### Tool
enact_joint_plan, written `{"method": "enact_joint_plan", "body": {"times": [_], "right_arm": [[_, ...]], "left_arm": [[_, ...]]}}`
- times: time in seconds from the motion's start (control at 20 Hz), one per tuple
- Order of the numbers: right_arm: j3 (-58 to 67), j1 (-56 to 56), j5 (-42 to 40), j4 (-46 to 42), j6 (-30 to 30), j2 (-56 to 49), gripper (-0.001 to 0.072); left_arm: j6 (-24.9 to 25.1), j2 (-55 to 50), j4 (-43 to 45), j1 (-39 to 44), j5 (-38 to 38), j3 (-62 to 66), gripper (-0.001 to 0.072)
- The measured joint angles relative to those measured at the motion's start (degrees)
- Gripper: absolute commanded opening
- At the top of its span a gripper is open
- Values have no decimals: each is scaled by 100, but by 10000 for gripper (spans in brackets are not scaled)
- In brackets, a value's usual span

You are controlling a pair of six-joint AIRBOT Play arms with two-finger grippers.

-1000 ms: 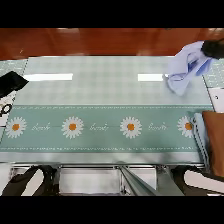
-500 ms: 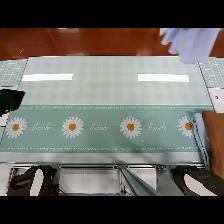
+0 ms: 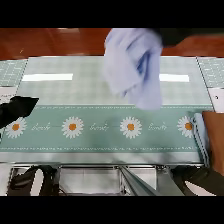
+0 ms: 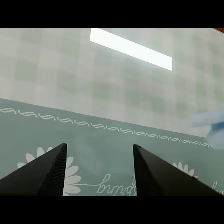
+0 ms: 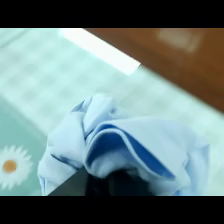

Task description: Fold the shirts.

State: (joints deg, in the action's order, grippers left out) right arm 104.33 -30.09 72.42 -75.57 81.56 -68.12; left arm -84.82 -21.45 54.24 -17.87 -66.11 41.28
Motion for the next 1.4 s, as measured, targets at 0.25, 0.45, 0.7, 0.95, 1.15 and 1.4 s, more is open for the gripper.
{"method": "enact_joint_plan", "body": {"times": [0.25,0.45,0.7,0.95,1.15,1.4], "right_arm": [[-1255,-887,-380,166,293,-693,32],[-1674,-1220,-715,190,503,-1532,408],[-1676,-748,-560,-385,835,-1703,407],[-2671,1233,26,-1123,1084,-592,404],[-5392,3123,-542,96,761,811,403],[-7549,4094,-977,1681,-116,1746,403]], "left_arm": [[28,4,-59,0,225,-17,507],[35,0,-83,0,310,-17,508],[52,-297,-197,0,63,-17,507],[339,-1263,-153,-7,-584,-85,507],[629,-2328,-332,-13,-894,-605,507],[1523,-3307,-1451,90,-354,-1346,508]]}}
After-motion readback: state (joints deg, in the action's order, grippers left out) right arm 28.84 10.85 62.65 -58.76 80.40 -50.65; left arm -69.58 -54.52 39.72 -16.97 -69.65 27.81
